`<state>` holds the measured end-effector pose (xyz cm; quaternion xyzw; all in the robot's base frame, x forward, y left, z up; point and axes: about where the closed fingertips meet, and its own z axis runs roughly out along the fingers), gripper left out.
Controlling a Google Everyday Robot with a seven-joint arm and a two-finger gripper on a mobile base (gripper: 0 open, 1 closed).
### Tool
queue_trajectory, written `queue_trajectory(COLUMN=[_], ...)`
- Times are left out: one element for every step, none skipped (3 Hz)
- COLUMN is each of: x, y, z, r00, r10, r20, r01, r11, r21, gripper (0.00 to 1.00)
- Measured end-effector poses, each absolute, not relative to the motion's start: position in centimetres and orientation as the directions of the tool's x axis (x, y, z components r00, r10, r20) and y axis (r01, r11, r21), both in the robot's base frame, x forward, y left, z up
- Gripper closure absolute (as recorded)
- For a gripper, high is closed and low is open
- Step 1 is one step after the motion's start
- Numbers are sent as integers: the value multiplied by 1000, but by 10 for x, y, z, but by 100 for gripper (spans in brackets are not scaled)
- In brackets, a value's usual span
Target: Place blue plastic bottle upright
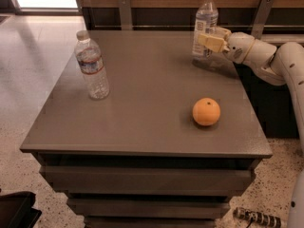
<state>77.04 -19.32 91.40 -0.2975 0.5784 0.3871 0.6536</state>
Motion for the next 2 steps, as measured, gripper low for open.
queue_trajectory(x=[770,770], y=[-192,-187], z=[913,909], r00=[56,83], r10=[129,96], r20=[-990,-992], r01=[-840,-831], r11=[542,556], r21=[23,-16], gripper=[100,100])
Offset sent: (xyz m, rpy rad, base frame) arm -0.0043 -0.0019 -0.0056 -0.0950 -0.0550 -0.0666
